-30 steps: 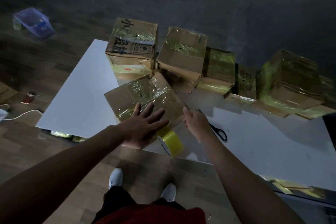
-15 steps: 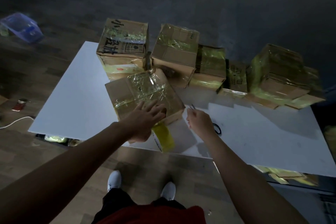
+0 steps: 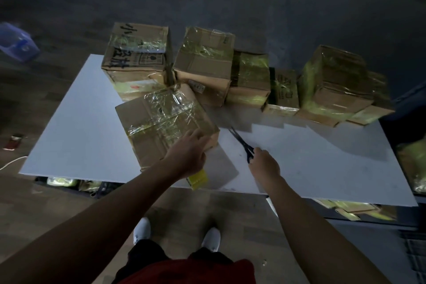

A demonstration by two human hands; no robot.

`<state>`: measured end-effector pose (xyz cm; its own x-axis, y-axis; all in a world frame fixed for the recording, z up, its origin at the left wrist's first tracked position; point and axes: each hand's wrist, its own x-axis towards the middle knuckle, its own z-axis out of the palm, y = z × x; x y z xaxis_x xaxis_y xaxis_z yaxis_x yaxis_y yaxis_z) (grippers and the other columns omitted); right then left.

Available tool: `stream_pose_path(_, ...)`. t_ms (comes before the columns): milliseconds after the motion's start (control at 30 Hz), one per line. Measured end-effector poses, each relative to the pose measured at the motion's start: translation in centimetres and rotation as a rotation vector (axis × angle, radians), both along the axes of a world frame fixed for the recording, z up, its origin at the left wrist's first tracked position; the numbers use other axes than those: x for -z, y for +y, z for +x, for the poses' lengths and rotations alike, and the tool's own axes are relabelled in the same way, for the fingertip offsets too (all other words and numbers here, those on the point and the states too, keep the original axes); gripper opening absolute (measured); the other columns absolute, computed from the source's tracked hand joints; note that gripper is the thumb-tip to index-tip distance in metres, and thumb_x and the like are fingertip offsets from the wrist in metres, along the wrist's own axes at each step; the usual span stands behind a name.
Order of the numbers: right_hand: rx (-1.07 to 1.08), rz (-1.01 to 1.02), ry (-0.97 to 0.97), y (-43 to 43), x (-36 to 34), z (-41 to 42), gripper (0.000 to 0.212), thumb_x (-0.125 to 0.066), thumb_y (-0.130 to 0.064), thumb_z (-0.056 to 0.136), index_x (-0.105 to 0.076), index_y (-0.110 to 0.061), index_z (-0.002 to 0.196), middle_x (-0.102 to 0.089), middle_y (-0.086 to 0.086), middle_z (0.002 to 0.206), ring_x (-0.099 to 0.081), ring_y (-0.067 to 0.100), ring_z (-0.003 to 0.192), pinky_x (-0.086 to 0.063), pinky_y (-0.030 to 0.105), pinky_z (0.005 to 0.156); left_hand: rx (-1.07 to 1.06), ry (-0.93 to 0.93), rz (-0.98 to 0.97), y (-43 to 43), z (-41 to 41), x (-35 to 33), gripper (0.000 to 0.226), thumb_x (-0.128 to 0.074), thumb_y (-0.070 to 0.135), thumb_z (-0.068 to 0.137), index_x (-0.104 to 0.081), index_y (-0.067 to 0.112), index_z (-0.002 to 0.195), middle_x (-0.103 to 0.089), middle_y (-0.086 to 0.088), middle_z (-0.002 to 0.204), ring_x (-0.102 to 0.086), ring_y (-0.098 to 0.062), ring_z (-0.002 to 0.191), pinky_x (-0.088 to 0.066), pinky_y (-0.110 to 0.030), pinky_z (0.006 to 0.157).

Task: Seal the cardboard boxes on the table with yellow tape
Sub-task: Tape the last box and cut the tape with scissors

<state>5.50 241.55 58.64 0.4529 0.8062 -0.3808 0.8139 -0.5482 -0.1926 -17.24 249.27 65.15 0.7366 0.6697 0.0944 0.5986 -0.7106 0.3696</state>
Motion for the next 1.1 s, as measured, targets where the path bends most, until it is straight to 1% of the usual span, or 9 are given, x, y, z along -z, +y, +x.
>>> stream_pose_path(167, -0.051, 0.028, -0.146, 0.4, 0.4, 0.0, 0.03, -0.052, -0.017, 0.095, -0.048, -0.011, 0.124, -0.049, 0.013, 0.119, -0.049, 0.03, 0.109, -0.046, 0.038, 0.082, -0.078, -0.013, -0.021, -0.3, 0.3, -0.5, 0.031, -0.057, 0.002, 0.078, -0.061, 0.003, 0.109, -0.055, -0.017, 0.1, -0.054, -0.037, 0.093, -0.047, -0.04, 0.066)
stream_pose_path(300, -0.041, -0.045, -0.075, 1.6, -0.1, 0.1, 0.035, -0.052, -0.017, 0.095, -0.044, -0.008, 0.128, -0.049, 0.018, 0.122, -0.052, 0.035, 0.11, -0.047, 0.04, 0.086, -0.142, -0.024, -0.062, -0.1, 0.3, -0.7, 0.034, -0.053, 0.005, 0.084, -0.06, 0.005, 0.117, -0.056, -0.015, 0.106, -0.055, -0.035, 0.098, -0.044, -0.037, 0.07)
stream_pose_path(400, -0.01, -0.109, -0.051, 2.0, -0.3, 0.2, 0.034, -0.053, -0.018, 0.096, -0.045, -0.007, 0.127, -0.051, 0.018, 0.123, -0.054, 0.034, 0.111, -0.047, 0.039, 0.086, -0.177, -0.07, -0.069, -0.5, 0.2, -1.0, 0.032, -0.054, 0.004, 0.085, -0.061, 0.006, 0.116, -0.057, -0.014, 0.105, -0.057, -0.034, 0.091, -0.035, -0.031, 0.065)
stream_pose_path(500, -0.006, -0.191, -0.078, 2.4, -0.4, -0.4, 0.033, -0.05, -0.024, 0.097, -0.048, -0.008, 0.126, -0.054, 0.014, 0.121, -0.057, 0.03, 0.108, -0.047, 0.036, 0.081, -0.256, -0.112, -0.119, -1.6, -0.4, -0.8, 0.022, -0.054, 0.01, 0.089, -0.058, 0.009, 0.11, -0.058, -0.011, 0.101, -0.058, -0.033, 0.082, -0.038, -0.032, 0.061)
stream_pose_path(633, -0.017, -0.209, -0.063, 2.8, -0.6, -1.2, 0.027, -0.052, -0.02, 0.096, -0.054, -0.005, 0.118, -0.061, 0.012, 0.109, -0.061, 0.028, 0.1, -0.044, 0.032, 0.071, -0.361, -0.016, -0.183, -3.0, -0.9, -0.6, 0.018, -0.054, 0.026, 0.093, -0.047, 0.016, 0.105, -0.053, 0.001, 0.079, -0.054, -0.023, 0.066, -0.036, -0.03, 0.054)
stream_pose_path(733, 0.022, -0.112, 0.106, 2.9, -0.5, -0.4, 0.031, -0.064, -0.018, 0.085, -0.056, -0.003, 0.112, -0.059, 0.009, 0.091, -0.06, 0.027, 0.086, -0.046, 0.03, 0.068, -0.437, 0.004, -0.272, -3.0, -1.4, -0.4, 0.014, -0.052, 0.029, 0.093, -0.048, 0.018, 0.1, -0.057, -0.001, 0.076, -0.058, -0.025, 0.067, -0.041, -0.031, 0.055)
stream_pose_path(900, 0.058, 0.17, 0.652, 3.4, -3.1, -1.1, 0.034, -0.062, -0.004, 0.084, -0.055, -0.012, 0.116, -0.066, -0.001, 0.084, -0.065, 0.016, 0.076, -0.051, 0.024, 0.062, -0.535, -0.034, -0.402, -3.3, -2.6, 0.3, 0.012, -0.051, 0.029, 0.09, -0.047, 0.019, 0.084, -0.059, -0.007, 0.08, -0.058, -0.032, 0.076, -0.041, -0.034, 0.06)
stream_pose_path(1000, -0.082, 0.247, 0.787, 4.1, -4.8, -1.9, 0.035, -0.064, -0.004, 0.086, -0.055, -0.019, 0.116, -0.071, 0.007, 0.093, -0.068, 0.024, 0.089, -0.054, 0.037, 0.079, -0.574, -0.044, -0.41, -3.8, -3.3, 0.7, 0.012, -0.051, 0.028, 0.091, -0.05, 0.017, 0.087, -0.056, -0.005, 0.076, -0.058, -0.031, 0.075, -0.041, -0.034, 0.062)
stream_pose_path(1100, -0.226, 0.226, 0.813, 4.8, -6.2, -2.4, 0.04, -0.068, -0.003, 0.085, -0.053, -0.031, 0.109, -0.07, 0.011, 0.099, -0.068, 0.024, 0.095, -0.054, 0.041, 0.088, -0.634, -0.117, -0.461, -4.2, -4.1, 1.2, 0.012, -0.052, 0.025, 0.092, -0.053, 0.014, 0.096, -0.057, -0.003, 0.077, -0.056, -0.026, 0.071, -0.039, -0.032, 0.061)
